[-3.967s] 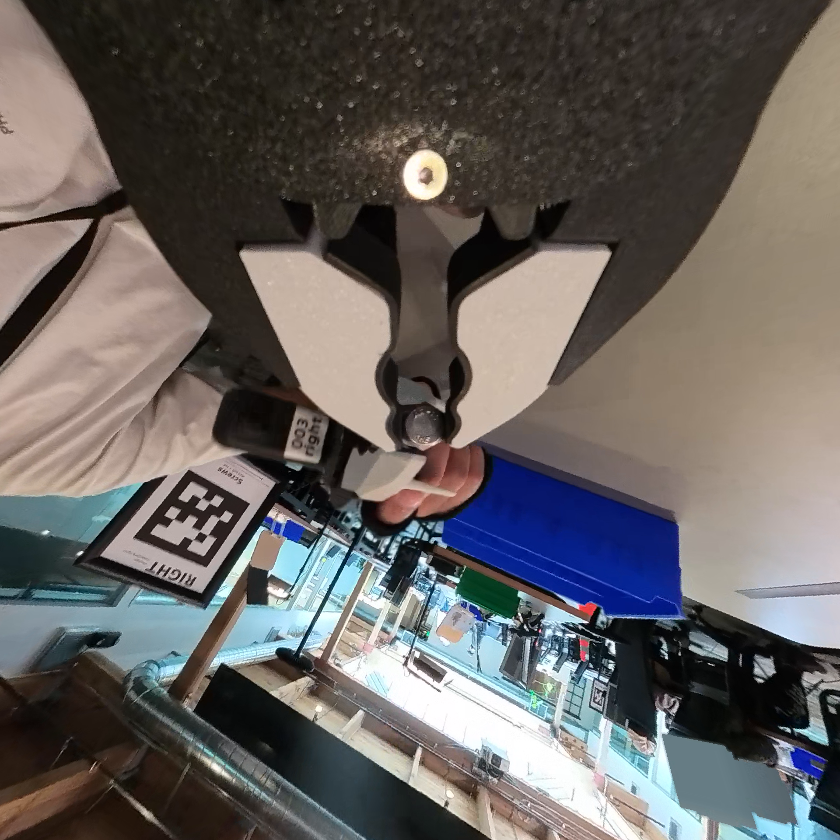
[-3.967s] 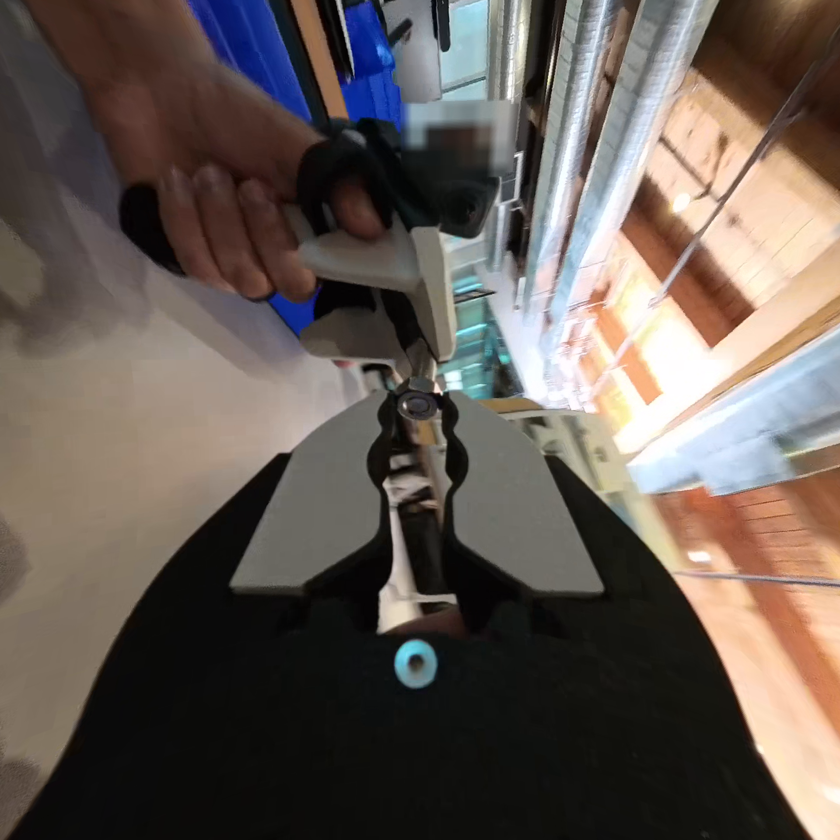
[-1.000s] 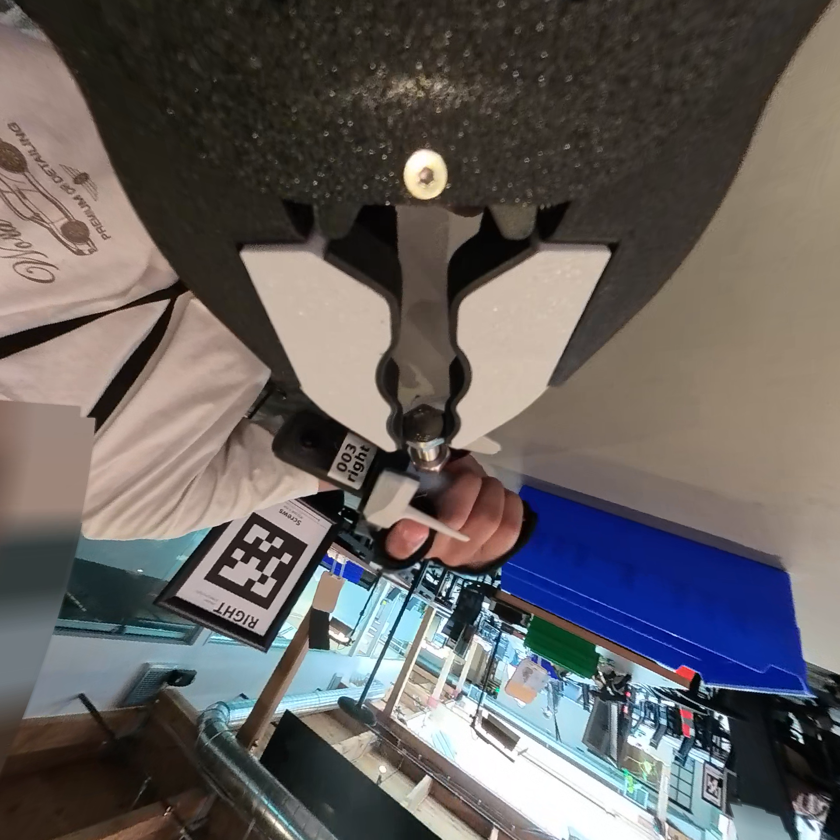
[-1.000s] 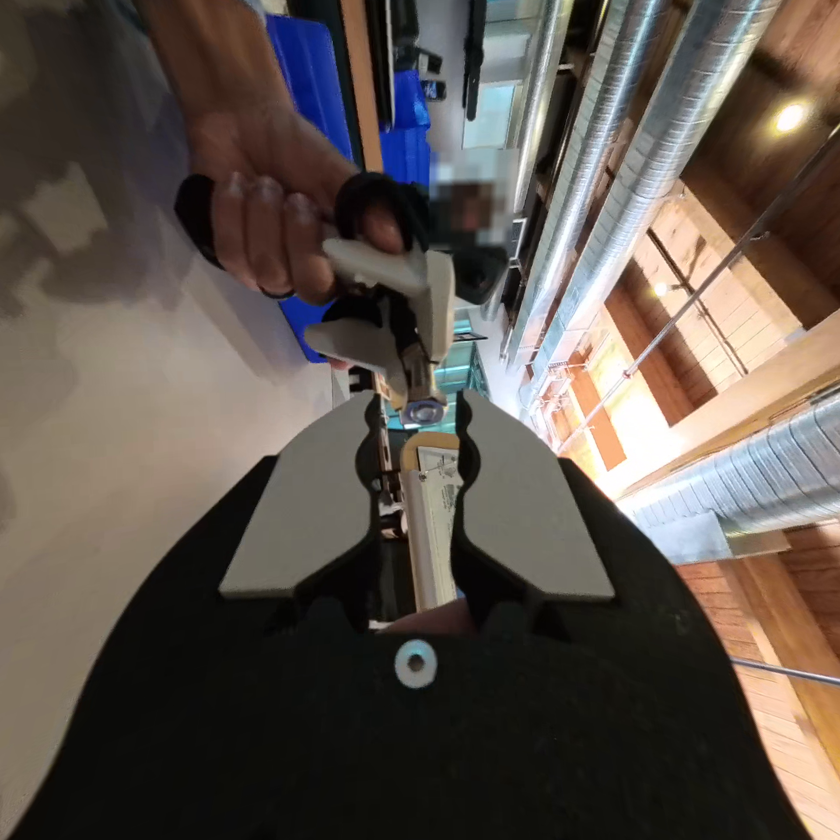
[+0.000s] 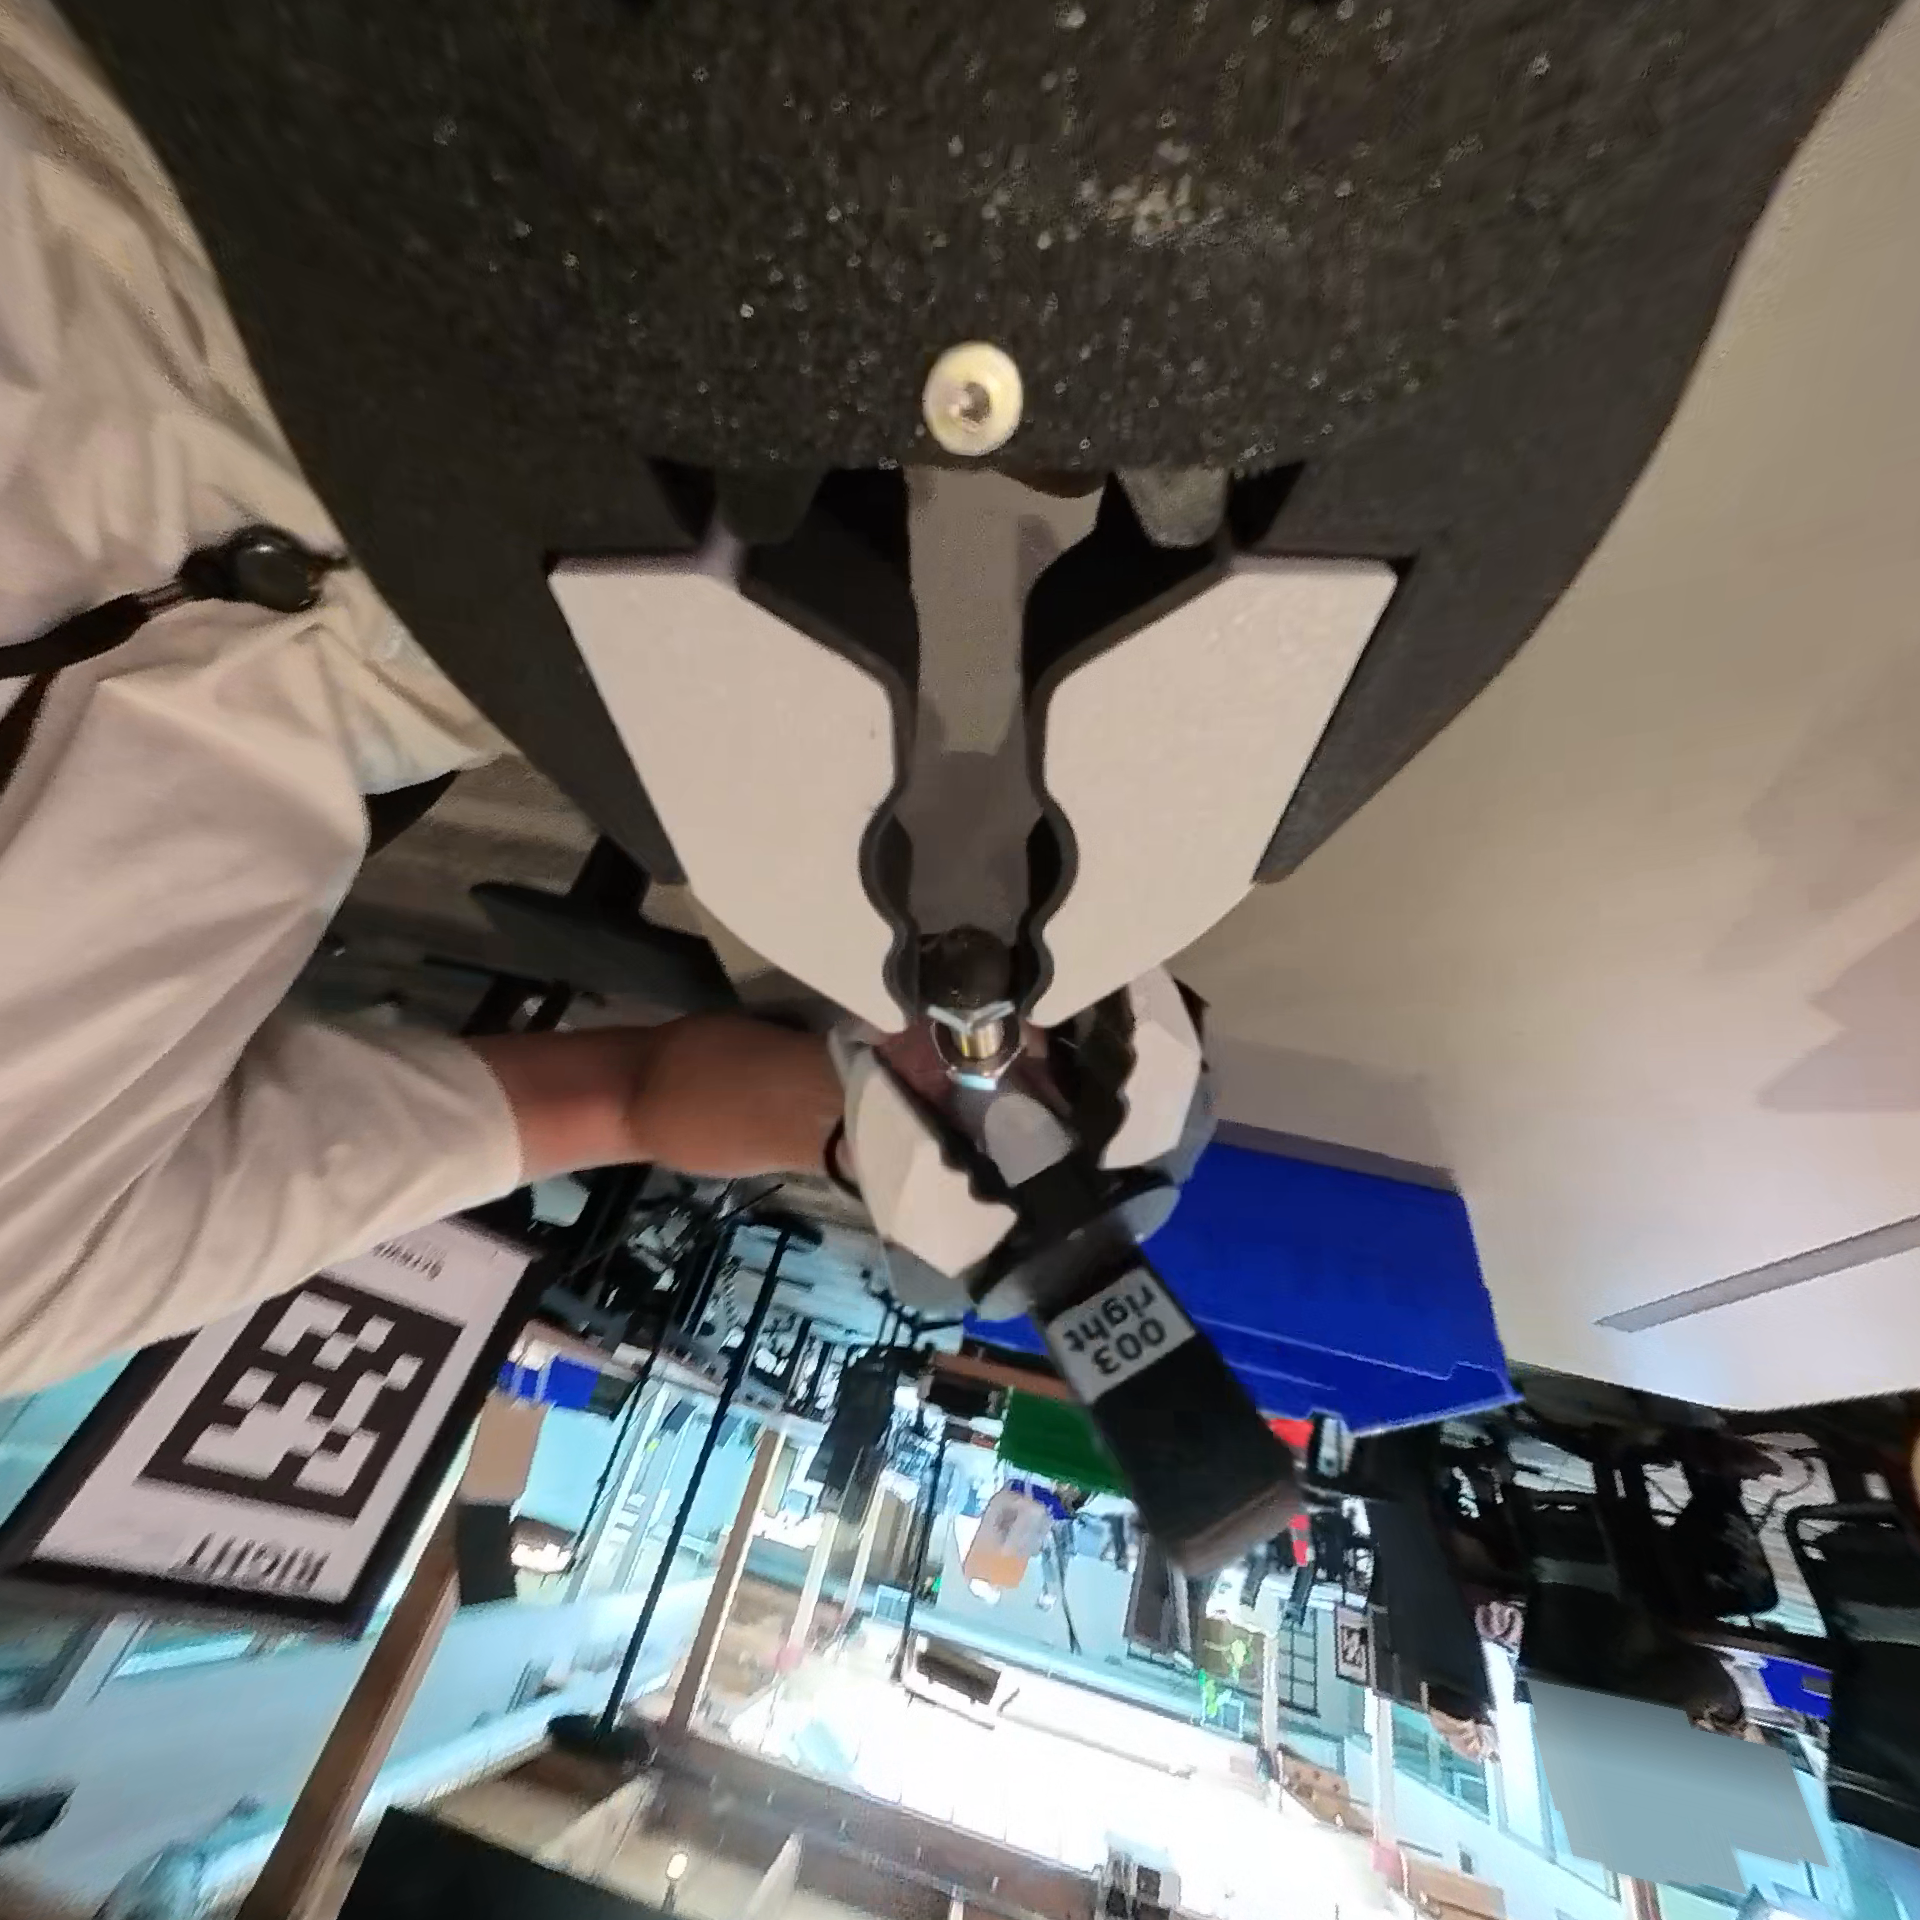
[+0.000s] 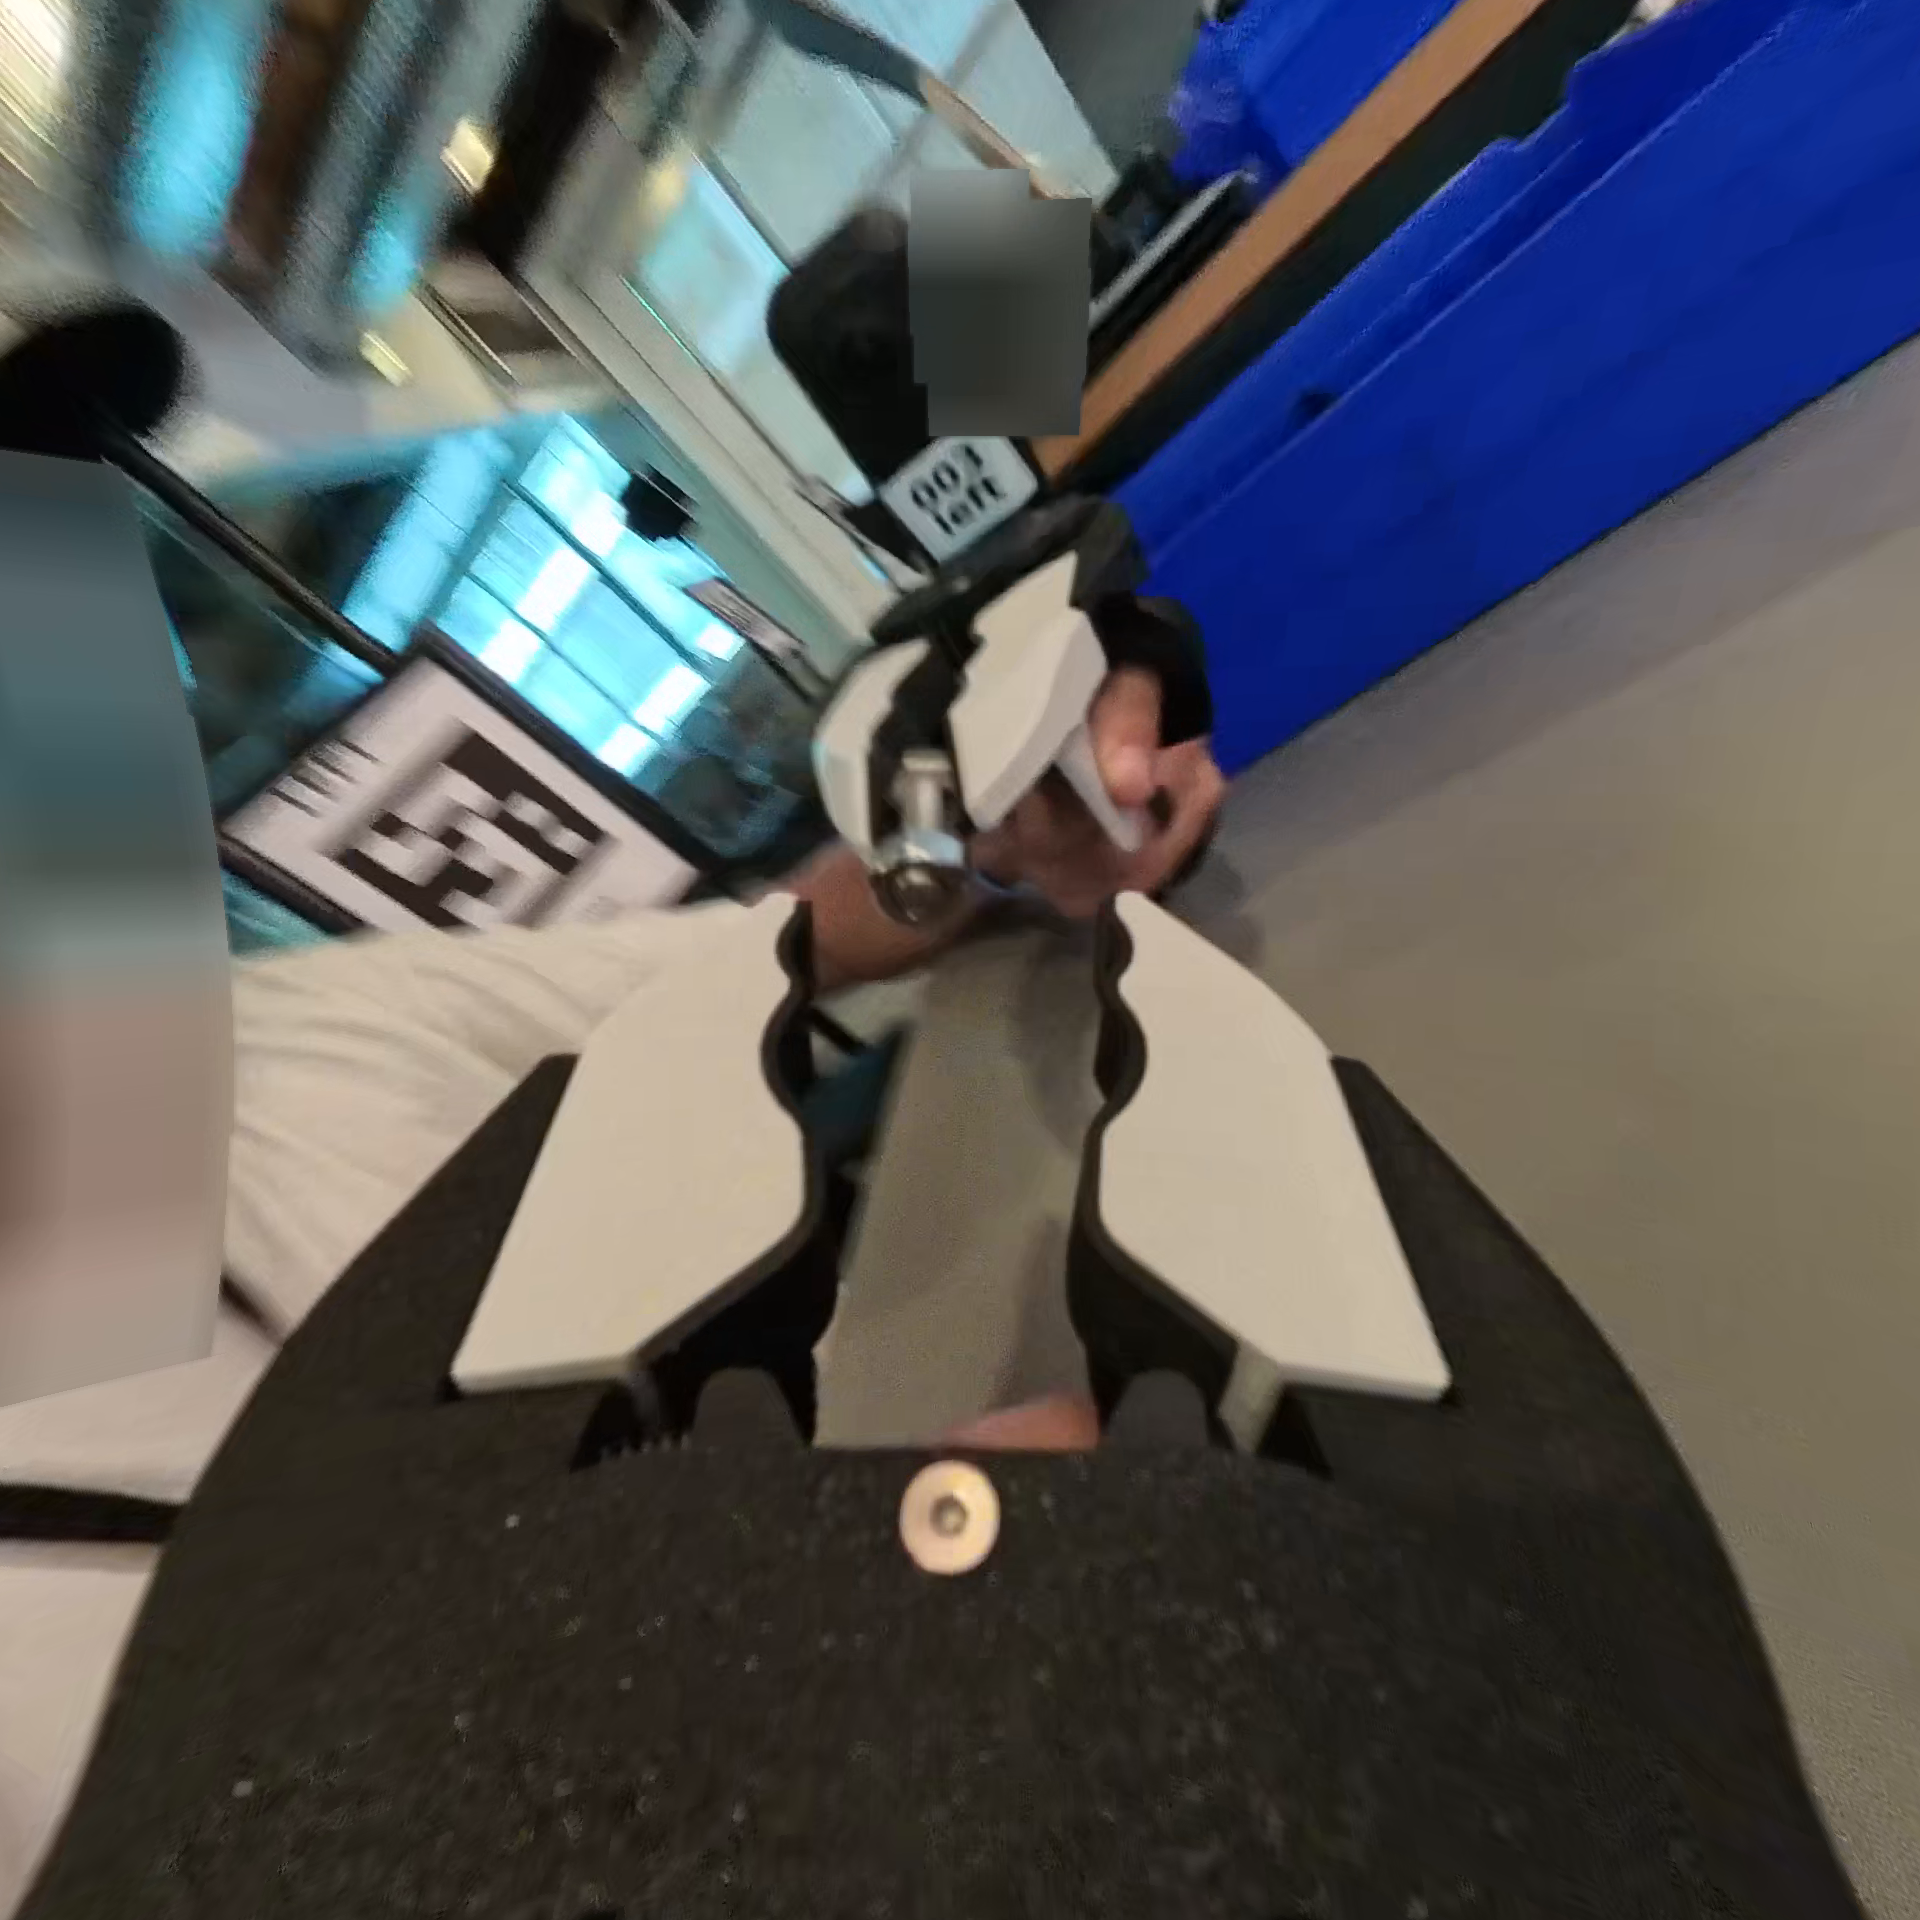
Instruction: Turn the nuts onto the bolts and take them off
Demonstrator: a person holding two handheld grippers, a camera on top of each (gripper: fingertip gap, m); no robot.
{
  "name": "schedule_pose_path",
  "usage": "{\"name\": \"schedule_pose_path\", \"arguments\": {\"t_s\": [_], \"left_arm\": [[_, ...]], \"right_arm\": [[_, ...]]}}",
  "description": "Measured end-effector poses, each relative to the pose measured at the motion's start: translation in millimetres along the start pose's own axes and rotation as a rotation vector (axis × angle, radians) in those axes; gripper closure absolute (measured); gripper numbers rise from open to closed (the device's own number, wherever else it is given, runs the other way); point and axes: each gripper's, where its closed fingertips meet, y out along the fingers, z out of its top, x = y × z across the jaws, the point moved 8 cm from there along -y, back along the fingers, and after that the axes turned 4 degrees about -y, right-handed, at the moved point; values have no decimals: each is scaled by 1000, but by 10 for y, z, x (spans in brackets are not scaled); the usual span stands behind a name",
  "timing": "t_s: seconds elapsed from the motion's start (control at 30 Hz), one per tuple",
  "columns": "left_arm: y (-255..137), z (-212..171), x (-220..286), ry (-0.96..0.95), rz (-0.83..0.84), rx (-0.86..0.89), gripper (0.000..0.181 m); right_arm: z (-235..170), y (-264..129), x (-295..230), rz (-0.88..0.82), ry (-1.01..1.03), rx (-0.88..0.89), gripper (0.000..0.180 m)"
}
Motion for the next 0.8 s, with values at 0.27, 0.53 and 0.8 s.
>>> {"name": "schedule_pose_path", "arguments": {"t_s": [0.27, 0.53, 0.8], "left_arm": [[-37, 10, -19, -131, -127, 37, 164], [40, -50, 31, -143, -172, -3, 164], [54, -69, 50, -81, -125, -48, 164]], "right_arm": [[-214, 109, -347, -737, -1508, -280, 139], [-329, 241, -558, -910, -1900, -285, 146], [-270, 193, -545, -726, -1574, -284, 162]]}}
